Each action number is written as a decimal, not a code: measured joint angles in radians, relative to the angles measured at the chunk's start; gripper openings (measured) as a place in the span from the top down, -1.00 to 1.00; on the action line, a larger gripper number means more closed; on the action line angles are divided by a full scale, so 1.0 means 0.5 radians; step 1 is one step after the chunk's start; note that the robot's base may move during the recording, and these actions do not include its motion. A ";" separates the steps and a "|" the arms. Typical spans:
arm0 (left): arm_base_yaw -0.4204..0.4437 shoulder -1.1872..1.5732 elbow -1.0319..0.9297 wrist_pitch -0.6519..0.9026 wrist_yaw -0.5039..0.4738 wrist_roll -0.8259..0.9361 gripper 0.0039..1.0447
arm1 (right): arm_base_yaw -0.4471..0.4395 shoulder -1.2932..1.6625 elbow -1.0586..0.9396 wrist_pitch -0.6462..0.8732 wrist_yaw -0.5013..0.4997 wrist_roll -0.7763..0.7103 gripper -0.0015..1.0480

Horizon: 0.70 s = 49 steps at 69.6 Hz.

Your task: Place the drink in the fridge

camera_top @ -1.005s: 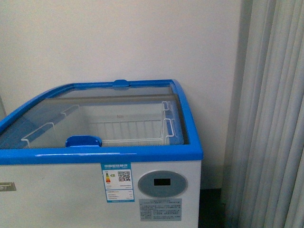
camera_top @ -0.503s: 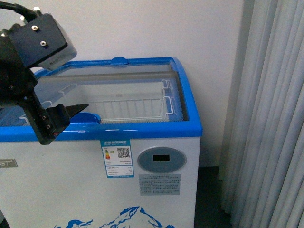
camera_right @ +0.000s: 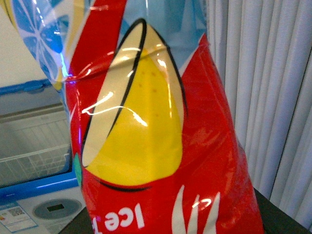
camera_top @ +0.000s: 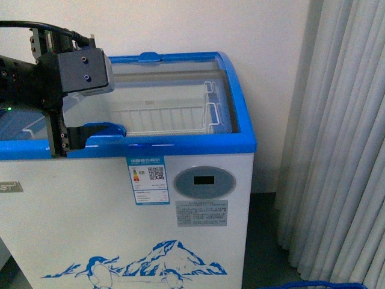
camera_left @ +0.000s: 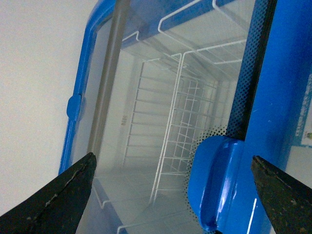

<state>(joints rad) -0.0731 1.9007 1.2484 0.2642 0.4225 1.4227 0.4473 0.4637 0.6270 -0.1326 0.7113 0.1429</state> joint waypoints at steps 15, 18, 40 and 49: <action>0.018 0.197 0.211 -0.048 -0.062 0.111 -0.85 | 0.000 0.000 0.000 0.000 0.000 0.000 0.19; 0.021 0.233 0.238 -0.053 -0.060 0.112 -0.85 | 0.000 0.000 0.000 -0.001 0.000 0.000 0.19; 0.026 0.574 0.742 0.002 -0.194 0.130 -0.85 | 0.000 0.000 0.000 0.000 -0.001 0.000 0.19; 0.026 0.784 1.070 0.034 -0.356 0.137 -0.85 | 0.000 0.000 0.000 0.000 0.000 0.000 0.19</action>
<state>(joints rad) -0.0601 2.2929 1.7836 0.2813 0.2443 1.4910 0.4473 0.4637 0.6270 -0.1326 0.7113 0.1429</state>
